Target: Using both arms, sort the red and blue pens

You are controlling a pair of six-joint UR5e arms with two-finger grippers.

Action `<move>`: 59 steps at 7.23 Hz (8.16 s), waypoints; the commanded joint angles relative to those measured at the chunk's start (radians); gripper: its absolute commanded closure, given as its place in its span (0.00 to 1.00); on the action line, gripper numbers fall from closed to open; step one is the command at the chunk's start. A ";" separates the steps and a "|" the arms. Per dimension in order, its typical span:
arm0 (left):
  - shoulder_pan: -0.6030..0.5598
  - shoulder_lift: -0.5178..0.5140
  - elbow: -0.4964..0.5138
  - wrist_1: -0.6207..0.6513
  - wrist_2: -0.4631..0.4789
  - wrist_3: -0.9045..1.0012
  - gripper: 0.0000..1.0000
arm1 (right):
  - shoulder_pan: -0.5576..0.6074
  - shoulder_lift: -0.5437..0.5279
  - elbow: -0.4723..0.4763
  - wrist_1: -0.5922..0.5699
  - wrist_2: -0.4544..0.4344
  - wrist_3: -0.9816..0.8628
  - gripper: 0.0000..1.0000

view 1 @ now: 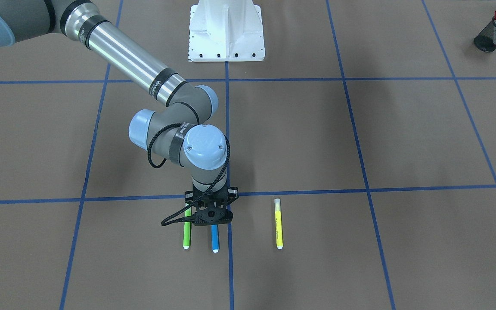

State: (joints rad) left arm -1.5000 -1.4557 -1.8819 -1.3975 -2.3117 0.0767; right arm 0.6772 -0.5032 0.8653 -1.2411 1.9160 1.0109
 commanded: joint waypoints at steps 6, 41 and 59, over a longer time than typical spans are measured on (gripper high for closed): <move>0.000 0.000 0.003 0.000 0.000 0.000 0.00 | 0.042 -0.011 0.137 -0.012 0.015 0.082 1.00; -0.002 0.032 0.103 -0.159 -0.067 0.005 0.00 | 1.679 -1.533 1.035 -1.562 0.405 -1.557 1.00; -0.003 0.034 0.064 -0.166 -0.110 0.008 0.00 | 1.918 -1.531 0.796 -1.273 0.121 -1.470 1.00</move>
State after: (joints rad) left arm -1.5033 -1.4220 -1.8160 -1.5631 -2.4221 0.0844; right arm 2.5957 -2.0335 1.6628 -2.5146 2.0172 -0.4790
